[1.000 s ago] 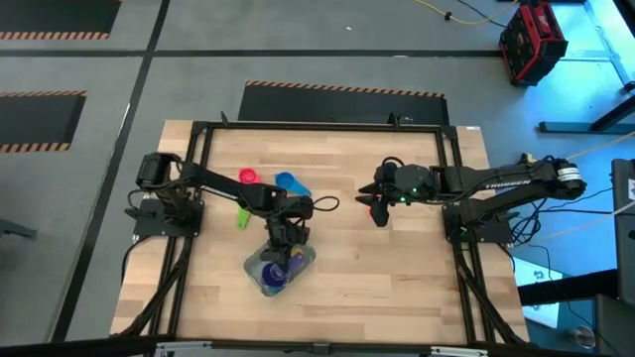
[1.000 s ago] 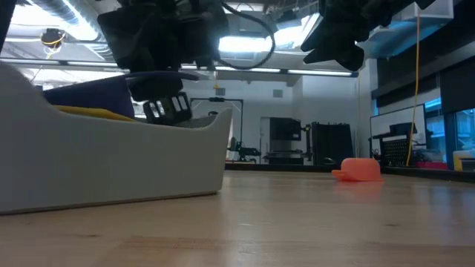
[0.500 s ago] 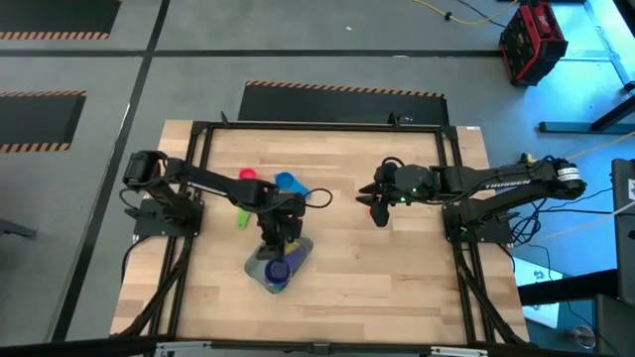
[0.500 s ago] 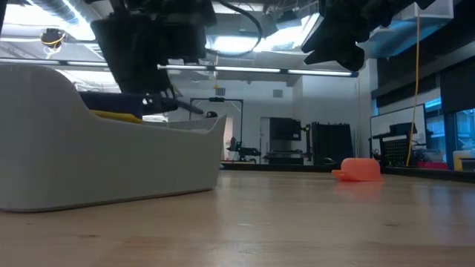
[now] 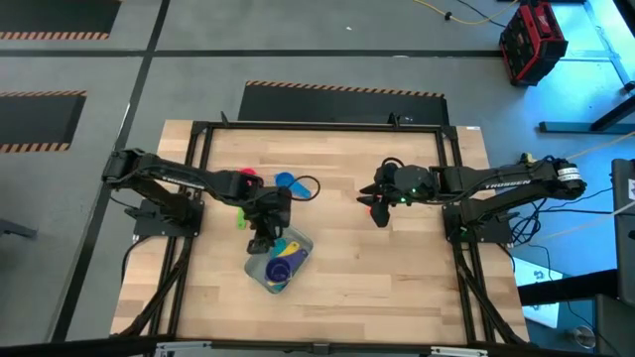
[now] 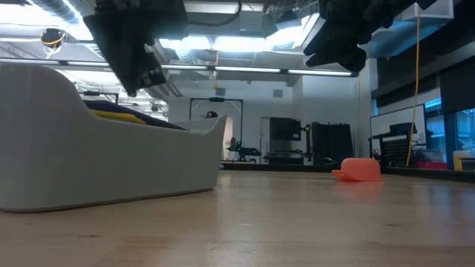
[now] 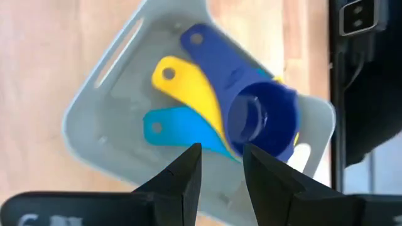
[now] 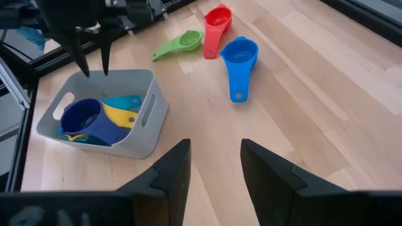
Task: Nest measuring cups in basket
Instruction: Stack the orange measuring cup into the purple measuring cup in the grey bin
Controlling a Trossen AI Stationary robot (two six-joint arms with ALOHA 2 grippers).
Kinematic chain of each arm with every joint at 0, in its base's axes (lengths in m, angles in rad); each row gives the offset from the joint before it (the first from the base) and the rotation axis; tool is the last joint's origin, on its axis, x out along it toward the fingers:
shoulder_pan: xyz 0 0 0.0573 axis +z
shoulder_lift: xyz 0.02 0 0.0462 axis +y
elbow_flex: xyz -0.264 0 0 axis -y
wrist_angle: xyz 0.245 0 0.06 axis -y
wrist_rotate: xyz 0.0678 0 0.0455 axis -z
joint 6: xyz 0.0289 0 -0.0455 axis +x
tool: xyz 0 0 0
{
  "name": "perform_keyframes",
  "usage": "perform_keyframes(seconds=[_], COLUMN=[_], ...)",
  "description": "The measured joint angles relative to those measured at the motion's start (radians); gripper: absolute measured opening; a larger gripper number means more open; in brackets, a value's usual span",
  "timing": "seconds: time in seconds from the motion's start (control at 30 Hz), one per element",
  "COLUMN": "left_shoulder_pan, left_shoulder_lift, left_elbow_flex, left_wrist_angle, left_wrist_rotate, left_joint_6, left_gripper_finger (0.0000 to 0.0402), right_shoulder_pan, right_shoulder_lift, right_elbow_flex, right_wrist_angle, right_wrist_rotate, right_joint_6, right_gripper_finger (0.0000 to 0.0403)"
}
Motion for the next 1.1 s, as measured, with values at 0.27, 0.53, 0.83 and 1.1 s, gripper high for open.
perform_keyframes(seconds=[0.27, 0.53, 0.83, 1.1], left_shoulder_pan=[-0.062, -0.138, -0.192, -0.191], left_shoulder_lift=[-0.076, -0.166, -0.191, -0.191], left_elbow_flex=[-0.001, -0.001, -0.001, -0.001], left_wrist_angle=[-0.046, -0.034, -0.022, -0.017], left_wrist_rotate=[-0.124, -0.427, -0.548, -0.55], left_joint_6=[-0.021, -0.1, -0.13, -0.13], left_gripper_finger=[0.011, 0.011, 0.011, 0.011], right_shoulder_pan=[0.0, 0.0, -0.002, -0.02], right_shoulder_lift=[0.0, 0.0, 0.0, 0.0], right_elbow_flex=[0.0, 0.0, 0.0, 0.0], right_wrist_angle=[-0.005, -0.008, -0.009, -0.024], right_wrist_rotate=[0.0, 0.0, 0.0, 0.0], right_joint_6=[-0.003, -0.085, -0.104, -0.203], right_gripper_finger=[0.0144, 0.0144, 0.0144, 0.0144])
